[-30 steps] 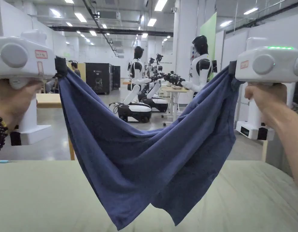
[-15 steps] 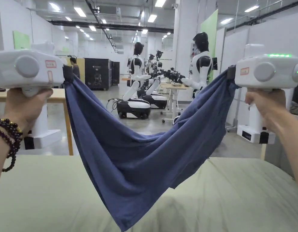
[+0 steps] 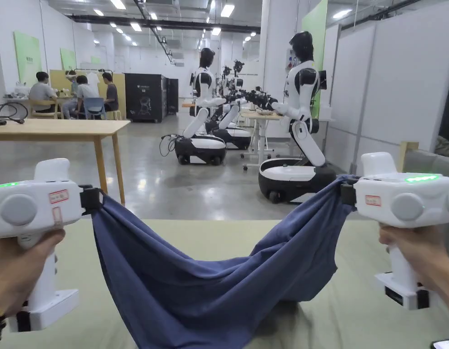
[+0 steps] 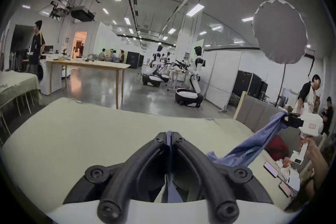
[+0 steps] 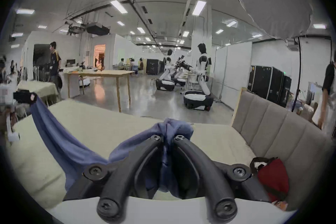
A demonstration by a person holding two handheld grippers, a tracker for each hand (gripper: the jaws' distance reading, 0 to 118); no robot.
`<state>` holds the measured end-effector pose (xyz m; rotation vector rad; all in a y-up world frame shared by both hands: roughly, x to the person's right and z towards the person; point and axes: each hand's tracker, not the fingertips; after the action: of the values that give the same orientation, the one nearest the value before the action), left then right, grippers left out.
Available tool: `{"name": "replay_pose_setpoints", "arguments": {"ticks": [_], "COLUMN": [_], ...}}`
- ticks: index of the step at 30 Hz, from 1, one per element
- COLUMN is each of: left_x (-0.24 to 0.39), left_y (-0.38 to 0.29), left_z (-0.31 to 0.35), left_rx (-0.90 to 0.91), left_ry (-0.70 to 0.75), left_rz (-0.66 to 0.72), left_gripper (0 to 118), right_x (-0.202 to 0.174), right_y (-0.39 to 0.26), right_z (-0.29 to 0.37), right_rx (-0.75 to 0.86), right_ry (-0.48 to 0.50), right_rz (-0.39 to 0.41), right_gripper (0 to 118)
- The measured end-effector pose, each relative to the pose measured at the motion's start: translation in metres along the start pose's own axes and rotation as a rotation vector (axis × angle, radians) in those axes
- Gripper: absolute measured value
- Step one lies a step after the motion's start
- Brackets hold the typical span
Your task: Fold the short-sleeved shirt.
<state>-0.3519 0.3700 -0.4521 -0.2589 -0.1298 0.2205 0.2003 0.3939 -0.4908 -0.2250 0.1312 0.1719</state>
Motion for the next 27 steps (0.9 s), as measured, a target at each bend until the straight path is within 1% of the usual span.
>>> {"name": "replay_pose_setpoints", "arguments": {"ticks": [1, 2, 3, 5, 6, 9, 10, 12, 13, 15, 18, 19, 21, 22, 24, 27], "left_x": [-0.001, -0.005, -0.005, -0.009, -0.01, -0.017, -0.022, -0.028, -0.031, -0.037, -0.038, -0.041, -0.046, -0.049, -0.056, -0.06], "left_y": [-0.011, -0.019, -0.028, -0.054, -0.066, -0.111, -0.127, -0.16, -0.175, -0.203, -0.236, -0.246, -0.261, -0.267, -0.277, -0.281], "left_z": [0.017, 0.032, 0.046, 0.079, 0.093, 0.141, 0.155, 0.183, 0.194, 0.212, 0.228, 0.23, 0.224, 0.219, 0.21, 0.203], "left_rx": [-0.022, -0.012, -0.045, -0.076, -0.115, -0.153, -0.193, -0.252, -0.273, -0.331, -0.396, -0.408, -0.47, -0.49, -0.55, -0.553], "left_ry": [0.005, -0.021, -0.011, -0.033, -0.017, -0.038, -0.039, -0.042, -0.056, -0.066, -0.054, -0.063, -0.04, -0.024, -0.018, -0.014], "left_rz": [-0.009, -0.01, -0.019, -0.03, -0.058, -0.087, -0.102, -0.083, -0.06, -0.046, -0.05, -0.039, -0.053, -0.063, -0.04, -0.031], "left_gripper": [2, 2, 2, 2, 2, 2, 2, 2, 2, 2, 2, 2, 2, 2, 2, 2], "right_x": [0.001, 0.0, 0.001, 0.004, 0.005, 0.01, 0.011, 0.013, 0.014, 0.017, 0.018, 0.018, 0.016, 0.015, 0.017, 0.016], "right_y": [-0.01, -0.02, -0.03, -0.056, -0.069, -0.116, -0.134, -0.168, -0.183, -0.213, -0.251, -0.263, -0.284, -0.294, -0.312, -0.318], "right_z": [0.018, 0.036, 0.052, 0.09, 0.106, 0.155, 0.172, 0.201, 0.212, 0.232, 0.247, 0.246, 0.239, 0.234, 0.221, 0.211], "right_rx": [0.006, -0.004, -0.01, -0.027, -0.04, -0.096, -0.139, -0.2, -0.23, -0.307, -0.401, -0.449, -0.527, -0.57, -0.602, -0.617], "right_ry": [0.014, 0.015, 0.027, 0.044, 0.055, 0.087, 0.104, 0.116, 0.124, 0.15, 0.162, 0.176, 0.155, 0.161, 0.153, 0.15], "right_rz": [0.028, 0.058, 0.075, 0.082, 0.078, 0.108, 0.131, 0.167, 0.167, 0.141, 0.143, 0.143, 0.146, 0.146, 0.137, 0.131], "right_gripper": [8, 8, 8, 8, 8, 8, 8, 8, 8, 8, 8, 8, 8, 8, 8, 10]}}
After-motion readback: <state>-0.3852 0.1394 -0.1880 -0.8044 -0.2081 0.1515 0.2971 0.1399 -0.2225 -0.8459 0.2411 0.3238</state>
